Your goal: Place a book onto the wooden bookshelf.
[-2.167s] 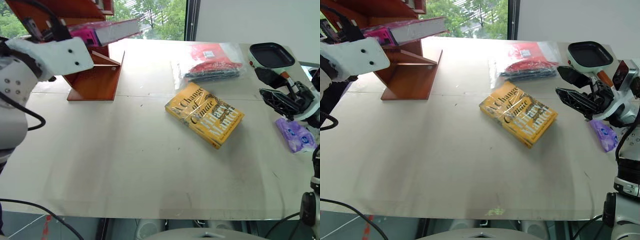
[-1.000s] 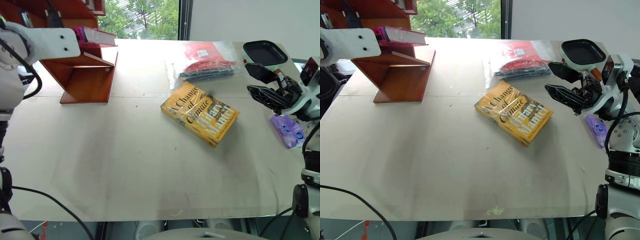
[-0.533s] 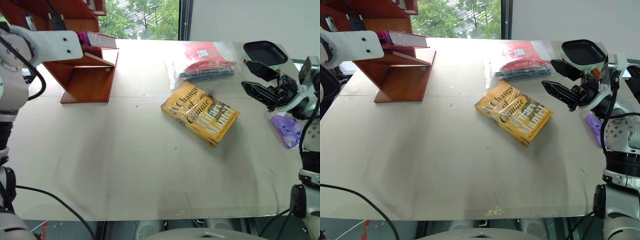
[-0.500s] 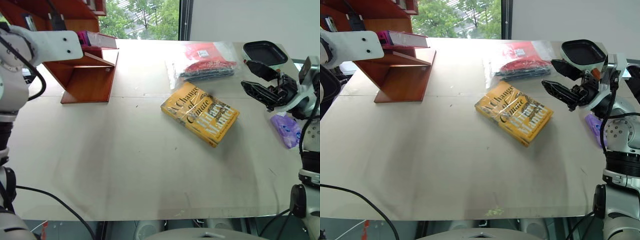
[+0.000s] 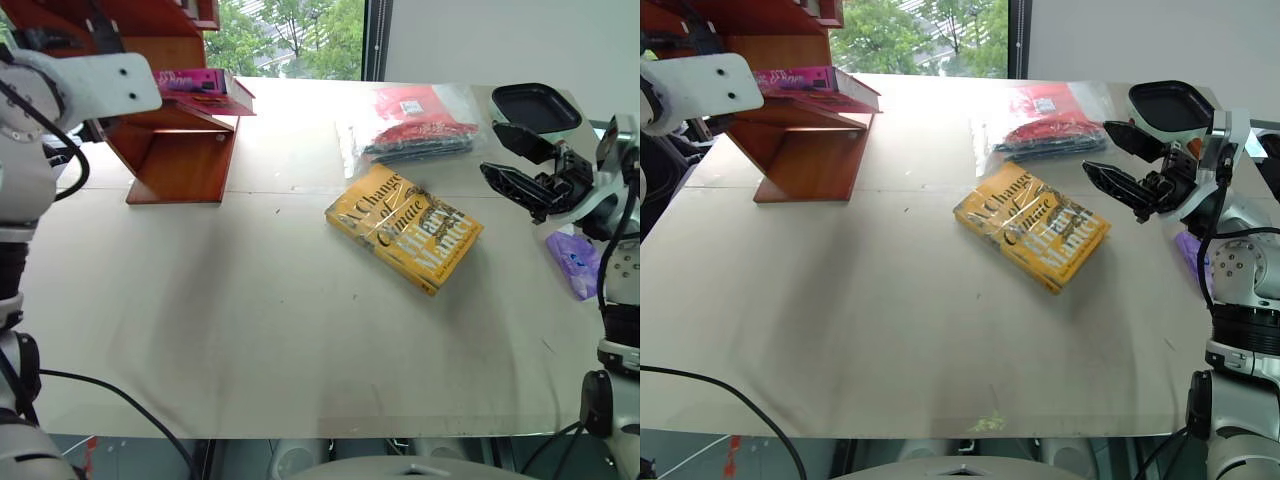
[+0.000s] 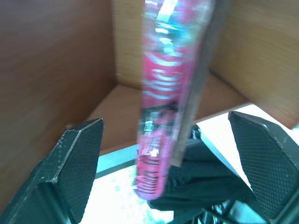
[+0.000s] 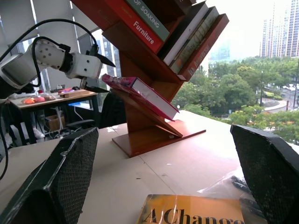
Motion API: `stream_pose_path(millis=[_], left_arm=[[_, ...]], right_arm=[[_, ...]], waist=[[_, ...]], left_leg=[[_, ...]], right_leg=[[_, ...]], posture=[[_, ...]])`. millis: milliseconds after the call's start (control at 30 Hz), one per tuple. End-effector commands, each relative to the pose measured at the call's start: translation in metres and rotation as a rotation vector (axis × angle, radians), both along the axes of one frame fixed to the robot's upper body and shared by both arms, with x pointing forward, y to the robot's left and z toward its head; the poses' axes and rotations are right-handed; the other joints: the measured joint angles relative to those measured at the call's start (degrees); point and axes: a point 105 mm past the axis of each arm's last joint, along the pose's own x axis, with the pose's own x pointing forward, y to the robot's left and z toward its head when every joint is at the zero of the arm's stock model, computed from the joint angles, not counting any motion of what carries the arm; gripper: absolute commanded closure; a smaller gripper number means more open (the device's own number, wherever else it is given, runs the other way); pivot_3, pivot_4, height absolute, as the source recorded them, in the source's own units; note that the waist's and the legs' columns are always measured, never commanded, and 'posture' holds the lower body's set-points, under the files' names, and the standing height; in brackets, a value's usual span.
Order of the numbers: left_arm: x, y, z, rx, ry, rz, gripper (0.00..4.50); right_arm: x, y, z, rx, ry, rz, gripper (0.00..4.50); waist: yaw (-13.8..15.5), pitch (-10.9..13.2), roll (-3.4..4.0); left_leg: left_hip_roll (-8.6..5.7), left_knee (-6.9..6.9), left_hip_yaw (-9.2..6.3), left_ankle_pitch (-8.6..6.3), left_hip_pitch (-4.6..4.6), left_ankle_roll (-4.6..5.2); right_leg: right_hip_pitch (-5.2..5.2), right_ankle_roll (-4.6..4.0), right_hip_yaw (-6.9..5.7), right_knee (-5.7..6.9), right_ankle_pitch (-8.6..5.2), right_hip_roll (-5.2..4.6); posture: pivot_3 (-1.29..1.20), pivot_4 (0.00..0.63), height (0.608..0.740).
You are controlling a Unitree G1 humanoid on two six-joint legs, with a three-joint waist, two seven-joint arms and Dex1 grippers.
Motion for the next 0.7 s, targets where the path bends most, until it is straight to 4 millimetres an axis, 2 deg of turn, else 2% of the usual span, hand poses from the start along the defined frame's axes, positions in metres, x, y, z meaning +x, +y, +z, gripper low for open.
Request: stream_pose_path(millis=[33, 100, 133, 167, 233, 267, 300, 333, 367, 467, 533, 633, 700], left_arm=[[-0.013, -0.038, 0.014, -0.175, -0.108, -0.247, 0.02], [-0.024, -0.085, 0.006, -0.499, -0.148, -0.539, 0.02], [-0.031, -0.1, -0.005, -0.695, -0.128, -0.631, 0.02], [-0.04, -0.112, -0.016, -0.884, -0.112, -0.726, 0.02], [-0.052, -0.118, -0.056, -1.125, 0.005, -0.733, 0.02], [-0.057, -0.119, -0.069, -1.168, 0.041, -0.715, 0.02], [-0.064, -0.123, -0.088, -1.228, 0.089, -0.717, 0.02], [-0.072, -0.125, -0.117, -1.279, 0.154, -0.672, 0.02], [-0.078, -0.127, -0.135, -1.317, 0.194, -0.638, 0.02], [-0.102, -0.132, -0.201, -1.398, 0.36, -0.503, 0.02], [-0.108, -0.131, -0.235, -1.389, 0.411, -0.417, 0.02], [-0.111, -0.134, -0.267, -1.402, 0.429, -0.363, 0.02], [-0.113, -0.133, -0.277, -1.395, 0.427, -0.356, 0.02]], right_arm=[[-0.005, -0.007, 0.003, -0.009, -0.016, -0.013, 0.0], [-0.005, -0.02, -0.02, -0.093, 0.035, -0.071, 0.0], [-0.006, -0.029, -0.032, -0.126, 0.065, -0.107, 0.0], [-0.008, -0.038, -0.043, -0.15, 0.096, -0.142, 0.0], [-0.014, -0.052, -0.064, -0.198, 0.132, -0.201, 0.0], [-0.017, -0.055, -0.07, -0.219, 0.139, -0.216, 0.0], [-0.02, -0.061, -0.085, -0.266, 0.164, -0.249, 0.0], [-0.026, -0.067, -0.103, -0.319, 0.192, -0.279, 0.0], [-0.032, -0.07, -0.115, -0.356, 0.209, -0.296, 0.0], [-0.048, -0.079, -0.153, -0.449, 0.227, -0.392, 0.0], [-0.053, -0.082, -0.172, -0.497, 0.235, -0.466, 0.0], [-0.054, -0.083, -0.187, -0.515, 0.231, -0.559, 0.0], [-0.054, -0.081, -0.19, -0.478, 0.235, -0.591, 0.0]], waist=[[0.1, 0.0, 0.02], [1.1, -0.1, 0.05], [1.4, -0.1, 0.01], [1.6, -0.2, 0.01], [1.4, -0.2, 0.01], [0.9, -0.2, 0.01], [0.7, -0.2, 0.01], [0.3, -0.2, 0.05], [0.0, -0.5, 0.26], [-0.1, -0.4, 0.24], [0.0, -0.4, 0.26], [0.5, -0.6, 0.3], [0.7, -0.6, 0.3]], left_leg=[[0.0, 0.02, 0.0, 0.0, 0.0, 0.0], [0.0, 0.12, -0.07, 0.0, -0.07, 0.0], [-0.01, 0.18, -0.13, 0.0, -0.12, 0.01], [-0.01, 0.27, -0.23, -0.03, -0.21, 0.05], [-0.04, 0.35, -0.22, -0.04, -0.19, 0.07], [-0.04, 0.38, -0.2, -0.04, -0.19, 0.07], [-0.04, 0.34, -0.19, -0.04, -0.16, 0.06], [-0.02, 0.31, -0.18, -0.03, -0.15, 0.06], [0.02, 0.25, -0.2, -0.02, -0.11, 0.03], [0.02, -0.06, -0.08, -0.03, 0.9, 0.01], [0.04, -0.08, -0.1, -0.07, 1.2, -0.01], [0.02, -0.21, -0.02, -0.1, 2.08, 0.02], [0.02, -0.21, 0.01, -0.19, 2.13, 0.22]], right_leg=[[0.0, 0.0, 0.01, 0.01, 0.0, -0.13], [0.02, 0.0, -0.1, -0.01, 0.0, -0.3], [0.06, 0.01, -0.19, -0.07, 0.01, -0.35], [0.1, 0.01, -0.24, -0.05, 0.01, -0.38], [0.2, 0.06, -0.23, -0.12, 0.03, -0.45], [0.22, 0.06, -0.21, -0.13, 0.03, -0.44], [0.2, 0.06, -0.2, -0.11, 0.03, -0.41], [0.19, 0.06, -0.16, -0.13, 0.02, -0.35], [0.16, 0.05, -0.15, -0.13, 0.03, -0.28], [1.0, 0.04, 0.16, -0.36, 0.0, -0.27], [1.08, 0.0, 0.25, -0.27, 0.0, -0.25], [1.8, -0.29, 0.43, -0.3, -0.07, -0.3], [1.74, -0.42, 0.47, -0.29, 0.13, -0.34]], posture=[[0.0, 0.15, 0.74], [0.0, 0.15, 0.74], [0.0, 0.15, 0.74], [0.0, 0.15, 0.74], [0.0, 0.15, 0.74], [0.0, 0.15, 0.74], [0.0, 0.15, 0.74], [0.0, 0.15, 0.74], [0.0, 0.15, 0.74], [0.0, 0.15, 0.74], [0.0, 0.15, 0.74], [0.0, 0.15, 0.74], [0.0, 0.15, 0.74]])
